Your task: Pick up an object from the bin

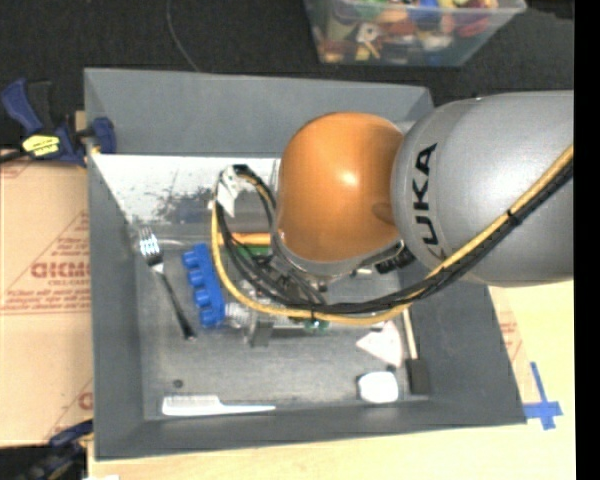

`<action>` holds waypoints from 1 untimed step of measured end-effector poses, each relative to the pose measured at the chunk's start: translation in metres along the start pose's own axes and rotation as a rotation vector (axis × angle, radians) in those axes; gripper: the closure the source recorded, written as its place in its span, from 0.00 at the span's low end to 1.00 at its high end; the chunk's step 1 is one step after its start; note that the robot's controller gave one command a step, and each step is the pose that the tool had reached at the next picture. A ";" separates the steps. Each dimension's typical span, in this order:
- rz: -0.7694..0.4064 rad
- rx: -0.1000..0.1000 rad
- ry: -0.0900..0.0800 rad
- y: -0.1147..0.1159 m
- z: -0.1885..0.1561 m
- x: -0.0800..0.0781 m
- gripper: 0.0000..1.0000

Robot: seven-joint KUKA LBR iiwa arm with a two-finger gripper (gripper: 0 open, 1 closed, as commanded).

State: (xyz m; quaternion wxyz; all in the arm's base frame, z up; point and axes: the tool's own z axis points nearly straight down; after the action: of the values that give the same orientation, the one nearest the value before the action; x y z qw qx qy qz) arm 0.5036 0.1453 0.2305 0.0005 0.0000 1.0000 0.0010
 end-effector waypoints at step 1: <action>0.033 -0.006 -0.008 0.073 0.127 -0.087 0.00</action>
Offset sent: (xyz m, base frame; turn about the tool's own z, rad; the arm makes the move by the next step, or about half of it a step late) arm 0.0933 0.0231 -0.1605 0.3017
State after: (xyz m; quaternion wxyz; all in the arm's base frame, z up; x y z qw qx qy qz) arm 0.5906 0.2182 0.1034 0.0044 0.0163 0.9999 0.0038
